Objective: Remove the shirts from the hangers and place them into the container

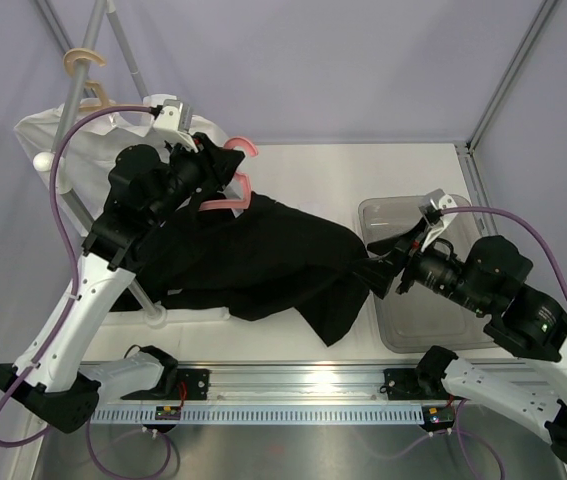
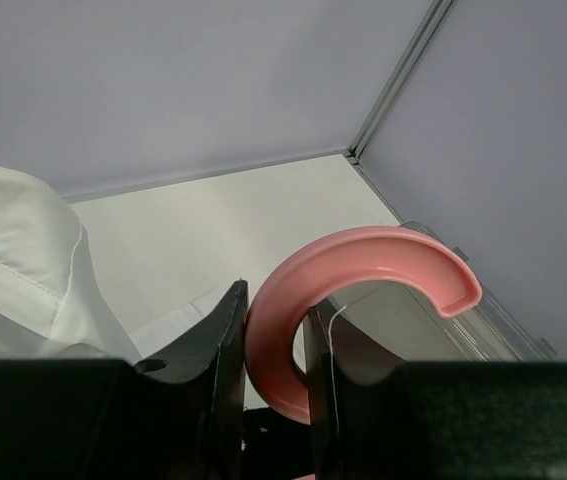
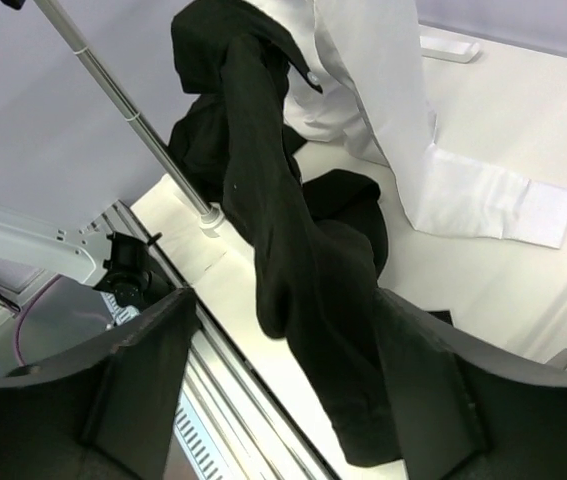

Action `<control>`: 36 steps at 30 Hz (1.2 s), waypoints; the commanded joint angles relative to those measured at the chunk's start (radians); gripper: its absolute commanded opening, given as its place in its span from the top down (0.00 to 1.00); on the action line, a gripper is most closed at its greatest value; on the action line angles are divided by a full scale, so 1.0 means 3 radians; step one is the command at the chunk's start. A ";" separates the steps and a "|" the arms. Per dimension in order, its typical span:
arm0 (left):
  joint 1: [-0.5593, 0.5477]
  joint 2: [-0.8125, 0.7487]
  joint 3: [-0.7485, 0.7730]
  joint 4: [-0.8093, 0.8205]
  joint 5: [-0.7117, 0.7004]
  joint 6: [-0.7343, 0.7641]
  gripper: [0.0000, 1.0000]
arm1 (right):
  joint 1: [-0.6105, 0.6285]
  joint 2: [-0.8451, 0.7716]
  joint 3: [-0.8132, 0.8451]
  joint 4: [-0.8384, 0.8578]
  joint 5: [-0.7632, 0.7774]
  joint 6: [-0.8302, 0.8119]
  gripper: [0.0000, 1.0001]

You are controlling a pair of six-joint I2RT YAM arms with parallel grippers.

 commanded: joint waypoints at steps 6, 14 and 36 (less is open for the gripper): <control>-0.0026 -0.0011 0.0179 0.0118 -0.0026 0.0001 1.00 | -0.0014 -0.0162 -0.0286 -0.0079 0.0086 0.0001 0.32; -0.0031 -0.0017 0.0220 0.0036 -0.0077 0.0052 1.00 | -0.0014 -0.0106 -0.0317 -0.0059 0.0193 0.0062 1.00; -0.0031 0.0264 0.0333 0.0077 -0.0486 0.0354 1.00 | -0.0019 -0.0970 0.0767 -0.1587 0.1692 0.0374 1.00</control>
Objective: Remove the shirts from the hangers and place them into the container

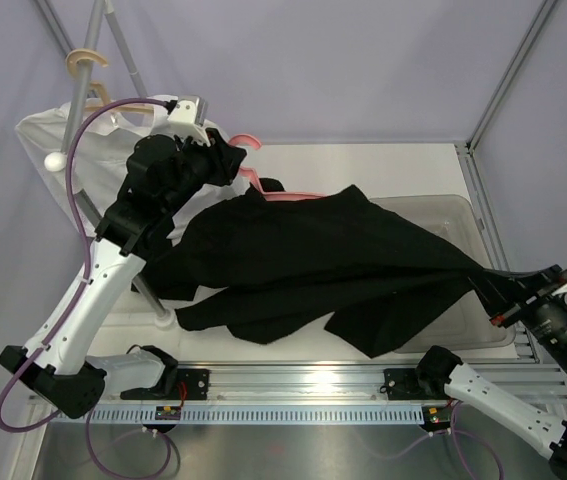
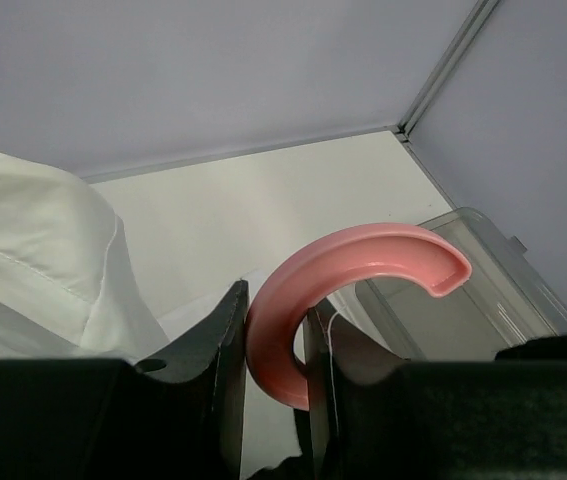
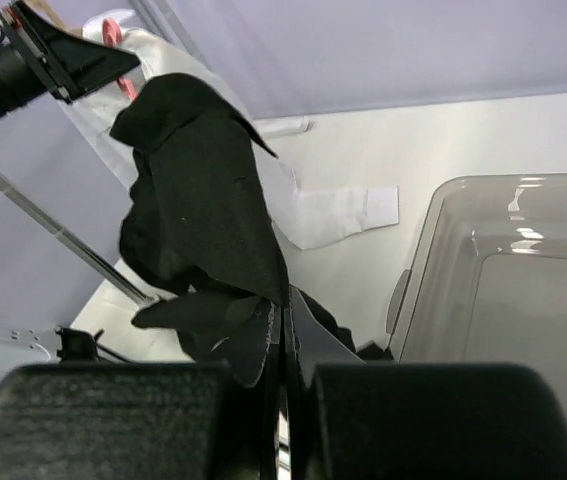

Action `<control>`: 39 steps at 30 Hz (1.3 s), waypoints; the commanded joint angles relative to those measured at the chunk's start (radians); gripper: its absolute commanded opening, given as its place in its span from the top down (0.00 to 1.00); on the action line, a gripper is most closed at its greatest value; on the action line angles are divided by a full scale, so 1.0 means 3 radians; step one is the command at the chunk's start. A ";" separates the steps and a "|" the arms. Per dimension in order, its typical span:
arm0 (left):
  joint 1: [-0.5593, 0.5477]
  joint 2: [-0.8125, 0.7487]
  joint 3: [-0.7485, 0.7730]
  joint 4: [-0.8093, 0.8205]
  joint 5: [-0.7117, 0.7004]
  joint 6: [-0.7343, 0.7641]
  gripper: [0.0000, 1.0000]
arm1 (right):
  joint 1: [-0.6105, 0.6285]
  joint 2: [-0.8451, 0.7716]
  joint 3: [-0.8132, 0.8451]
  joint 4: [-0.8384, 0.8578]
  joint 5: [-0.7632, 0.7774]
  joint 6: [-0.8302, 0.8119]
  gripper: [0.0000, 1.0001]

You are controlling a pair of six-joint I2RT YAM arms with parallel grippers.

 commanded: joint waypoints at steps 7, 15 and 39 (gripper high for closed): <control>0.0012 -0.0069 0.0148 0.0334 -0.0325 0.0104 1.00 | -0.0023 -0.0317 0.0001 -0.0357 0.0849 0.0451 1.00; 0.0007 -0.0095 0.0454 0.0340 -0.0305 -0.0028 1.00 | -0.0023 -0.0825 -0.0189 -0.0107 0.0612 0.0310 1.00; 0.0007 -0.0350 0.0905 -0.0223 0.0437 -0.0294 1.00 | 0.0013 0.2166 -0.1636 0.3805 -0.1630 0.1162 1.00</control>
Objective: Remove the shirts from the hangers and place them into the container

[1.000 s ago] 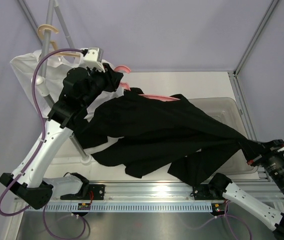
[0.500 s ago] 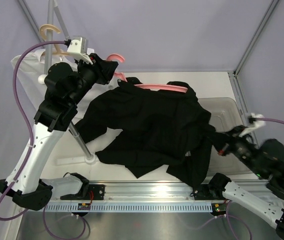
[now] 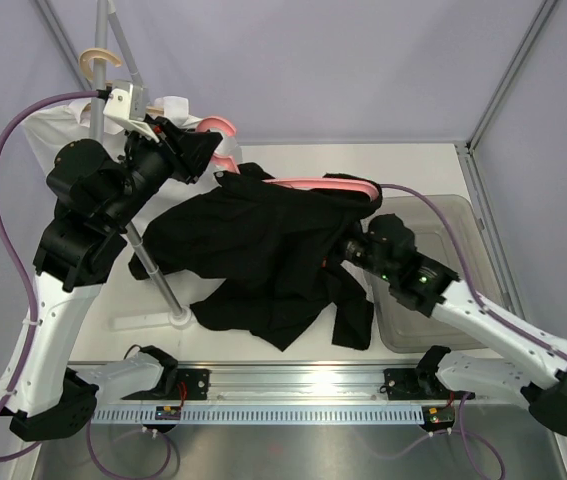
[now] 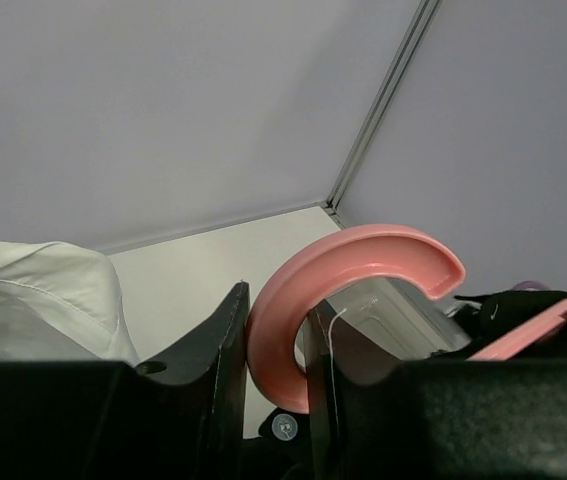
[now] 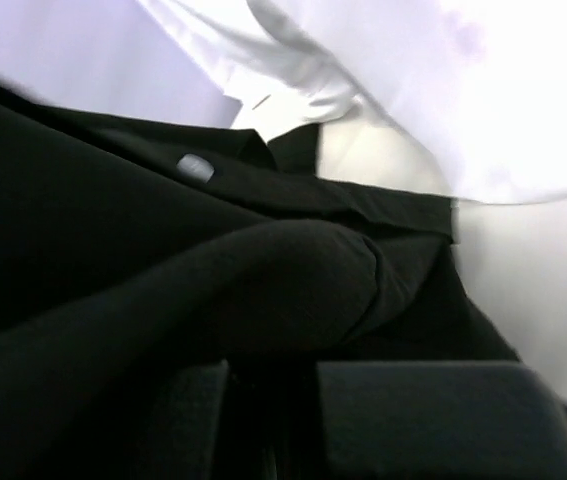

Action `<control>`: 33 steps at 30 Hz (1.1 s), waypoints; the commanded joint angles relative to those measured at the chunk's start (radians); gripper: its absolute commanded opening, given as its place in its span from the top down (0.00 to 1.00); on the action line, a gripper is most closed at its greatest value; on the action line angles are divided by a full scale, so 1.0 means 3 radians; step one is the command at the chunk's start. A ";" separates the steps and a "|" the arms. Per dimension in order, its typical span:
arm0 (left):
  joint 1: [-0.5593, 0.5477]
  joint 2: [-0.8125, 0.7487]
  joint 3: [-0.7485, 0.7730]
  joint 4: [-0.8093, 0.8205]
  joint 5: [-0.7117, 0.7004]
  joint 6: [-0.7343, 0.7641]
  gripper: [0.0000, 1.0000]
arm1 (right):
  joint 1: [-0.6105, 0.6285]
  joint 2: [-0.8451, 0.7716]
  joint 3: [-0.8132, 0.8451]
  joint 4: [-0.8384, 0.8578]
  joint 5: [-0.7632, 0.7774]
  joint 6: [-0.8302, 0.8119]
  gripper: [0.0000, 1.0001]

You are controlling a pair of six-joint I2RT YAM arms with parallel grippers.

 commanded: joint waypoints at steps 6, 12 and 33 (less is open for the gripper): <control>-0.0012 0.0037 0.0094 0.0232 0.0199 -0.0180 1.00 | 0.0171 0.0721 -0.0042 0.1234 -0.0450 0.0362 1.00; -0.0012 0.0052 0.0135 0.0161 0.0169 -0.0099 1.00 | 0.0166 0.0508 0.0035 0.0781 0.0018 0.0189 1.00; -0.0012 0.0134 0.0207 -0.0110 0.0174 0.0137 1.00 | 0.0166 -0.1683 0.0458 -0.2248 0.0754 -0.0338 0.00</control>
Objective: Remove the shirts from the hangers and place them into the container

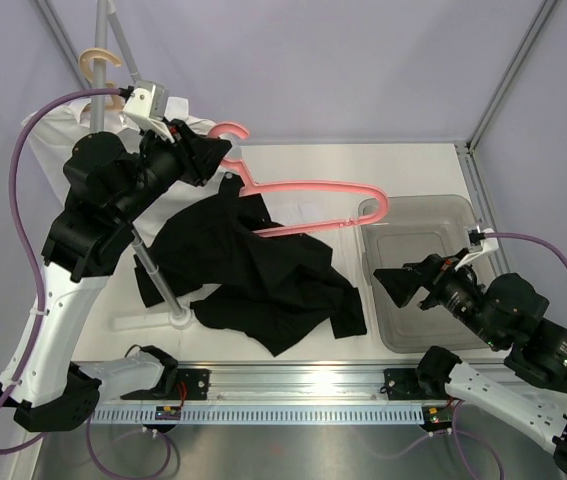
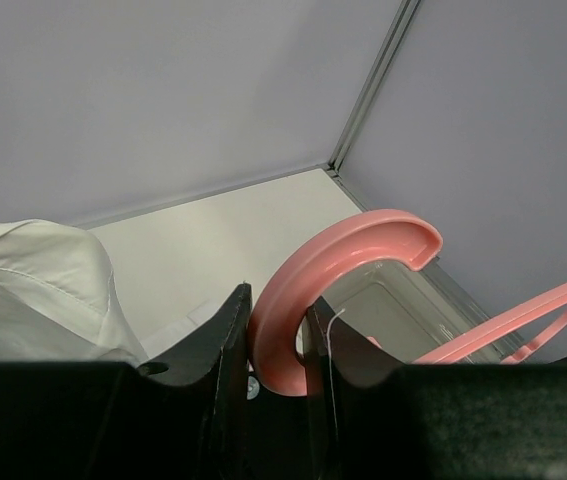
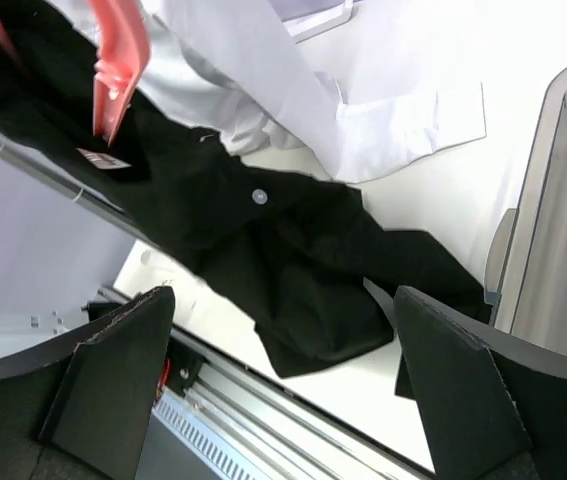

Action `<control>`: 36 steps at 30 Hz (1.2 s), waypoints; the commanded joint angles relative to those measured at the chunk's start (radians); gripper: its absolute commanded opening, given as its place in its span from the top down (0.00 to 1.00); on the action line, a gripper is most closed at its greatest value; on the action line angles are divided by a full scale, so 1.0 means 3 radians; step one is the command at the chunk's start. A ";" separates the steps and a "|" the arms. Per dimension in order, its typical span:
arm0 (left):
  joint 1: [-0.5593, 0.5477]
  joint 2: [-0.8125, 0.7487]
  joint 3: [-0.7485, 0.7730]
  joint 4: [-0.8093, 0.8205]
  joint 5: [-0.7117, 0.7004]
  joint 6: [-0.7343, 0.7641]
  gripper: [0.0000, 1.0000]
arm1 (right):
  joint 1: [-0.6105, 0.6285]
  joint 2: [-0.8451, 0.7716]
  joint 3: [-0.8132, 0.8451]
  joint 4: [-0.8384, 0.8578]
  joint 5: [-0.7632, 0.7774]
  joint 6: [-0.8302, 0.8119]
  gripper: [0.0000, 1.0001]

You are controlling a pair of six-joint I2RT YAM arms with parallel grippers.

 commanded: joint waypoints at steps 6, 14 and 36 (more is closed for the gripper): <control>-0.0004 0.0037 0.0202 0.0010 0.0161 0.0048 1.00 | 0.0011 0.0199 0.0555 -0.0023 -0.0411 -0.0657 0.24; -0.0004 0.0048 0.0248 -0.0143 0.0514 0.0022 1.00 | 0.0016 0.0635 0.1073 0.0013 -0.0662 -0.1373 0.33; 0.0001 -0.0055 0.0268 -0.0312 0.0872 0.0078 0.34 | 0.0016 0.0788 0.1145 0.0187 -0.0979 -0.1599 1.00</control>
